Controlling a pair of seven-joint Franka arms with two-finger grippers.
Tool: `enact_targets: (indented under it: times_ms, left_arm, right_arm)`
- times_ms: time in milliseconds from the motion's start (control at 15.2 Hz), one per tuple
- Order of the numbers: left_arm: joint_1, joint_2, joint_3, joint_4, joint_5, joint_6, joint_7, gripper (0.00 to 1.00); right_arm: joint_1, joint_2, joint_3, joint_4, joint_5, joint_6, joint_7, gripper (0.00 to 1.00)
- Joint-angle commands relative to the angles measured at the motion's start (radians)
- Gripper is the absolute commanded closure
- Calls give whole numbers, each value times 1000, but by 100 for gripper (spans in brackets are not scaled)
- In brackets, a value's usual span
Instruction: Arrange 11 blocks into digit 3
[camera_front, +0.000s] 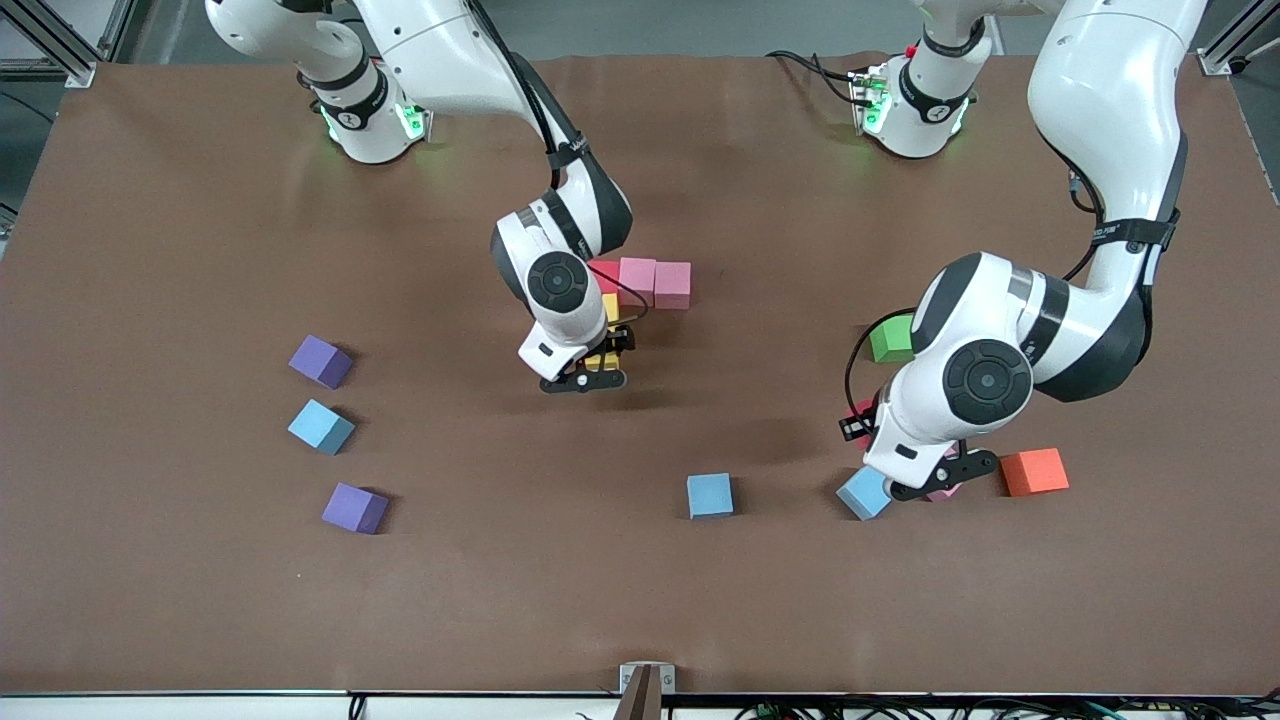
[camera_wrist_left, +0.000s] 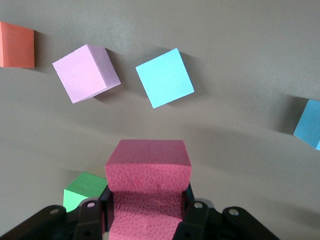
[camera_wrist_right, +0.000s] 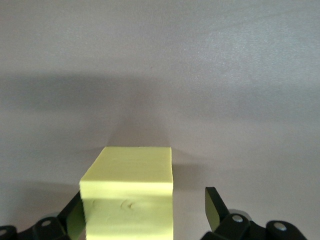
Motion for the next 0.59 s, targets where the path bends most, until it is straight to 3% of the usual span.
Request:
enact_targets:
  times_ms: [0,329,527]
  left_arm:
    - [2,-21,-1,3,18,-20,10,100]
    - [5,-25,2,0,15,-22,10,100]
    - [4,-25,2,0,15,-22,-4,100]
  right_arm:
    - [-21,-34,6,23,19,-74,28,0]
    - [-43,-149,-26,28,19,-145,65,0]
    - [-147,-212,-41,28,7,-208,23,0]
